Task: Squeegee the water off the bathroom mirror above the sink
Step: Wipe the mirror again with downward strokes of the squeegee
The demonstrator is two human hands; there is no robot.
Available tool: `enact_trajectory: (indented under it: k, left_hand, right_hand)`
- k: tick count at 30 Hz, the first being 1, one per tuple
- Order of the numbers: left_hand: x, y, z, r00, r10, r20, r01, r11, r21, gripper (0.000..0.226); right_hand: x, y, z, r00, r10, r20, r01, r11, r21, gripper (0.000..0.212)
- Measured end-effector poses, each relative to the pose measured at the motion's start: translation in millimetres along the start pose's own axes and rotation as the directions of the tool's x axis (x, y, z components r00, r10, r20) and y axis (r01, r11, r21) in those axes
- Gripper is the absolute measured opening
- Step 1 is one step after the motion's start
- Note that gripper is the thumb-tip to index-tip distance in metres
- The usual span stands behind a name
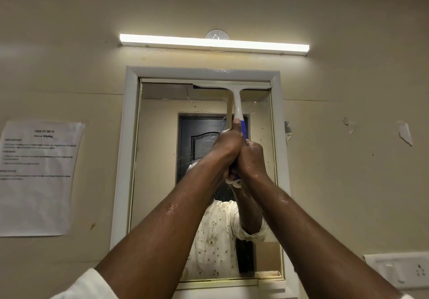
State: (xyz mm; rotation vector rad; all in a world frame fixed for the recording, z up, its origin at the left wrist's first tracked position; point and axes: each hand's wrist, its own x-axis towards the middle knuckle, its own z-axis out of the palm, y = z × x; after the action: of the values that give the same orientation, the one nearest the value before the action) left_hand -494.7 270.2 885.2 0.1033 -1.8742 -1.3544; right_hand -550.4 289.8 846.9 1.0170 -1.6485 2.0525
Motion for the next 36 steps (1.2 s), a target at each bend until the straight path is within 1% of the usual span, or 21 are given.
enact_trajectory:
  k: [3,8,12,17,20,24,27,29,32,36]
  left_hand:
    - [1.3,-6.1,1.9,1.0,0.026,-0.007,-0.026,0.999,0.044,0.058]
    - [-0.6,-11.6,2.5,1.0,0.019,0.021,-0.021,0.995,0.1,0.064]
    - [-3.0,-20.9,7.0,0.999,0.035,0.017,-0.037,0.989,0.141,0.066]
    - [-7.4,-29.5,9.2,0.998,0.057,0.008,-0.058,0.985,0.163,0.065]
    - [-15.0,-33.1,7.4,1.0,0.02,0.019,-0.022,0.991,0.135,0.067]
    - [-27.0,-42.9,4.4,1.0,-0.011,0.02,0.007,0.982,0.19,0.069]
    - [-36.8,-50.5,2.7,0.998,-0.053,0.032,0.045,0.979,0.2,0.069]
    - [-42.9,-54.5,2.2,0.997,-0.069,0.042,0.059,0.978,0.2,0.067]
    - [-51.3,-60.5,2.5,0.997,-0.066,0.04,0.057,0.978,0.2,0.055]
    - [-61.8,-73.8,3.7,0.996,-0.076,0.038,0.068,0.982,0.178,0.058]
  right_hand:
    - [0.5,3.3,-2.5,0.999,-0.02,-0.03,0.02,1.0,0.023,0.025]
    - [-9.9,5.9,-8.5,0.999,-0.042,-0.019,0.044,0.997,0.07,0.025]
    - [-19.8,9.1,-15.9,0.998,-0.058,-0.002,0.058,0.995,0.087,0.028]
    - [-29.8,12.9,-18.6,0.999,-0.032,0.01,0.031,0.992,0.123,0.028]
    - [-36.0,18.9,-15.8,1.0,-0.021,-0.002,0.021,0.99,0.14,0.03]
    - [-46.8,31.1,-8.3,0.999,0.013,-0.034,-0.009,0.993,0.116,0.029]
    - [-55.8,38.3,-3.7,0.997,0.046,-0.053,-0.041,0.993,0.107,0.03]
    - [-62.7,41.3,-4.7,0.997,0.064,-0.049,-0.058,0.993,0.104,0.03]
    - [-74.2,43.9,-9.8,0.997,0.066,-0.033,-0.062,0.991,0.117,0.029]
    - [-88.8,51.5,-14.5,0.997,0.083,-0.003,-0.081,0.986,0.143,0.028]
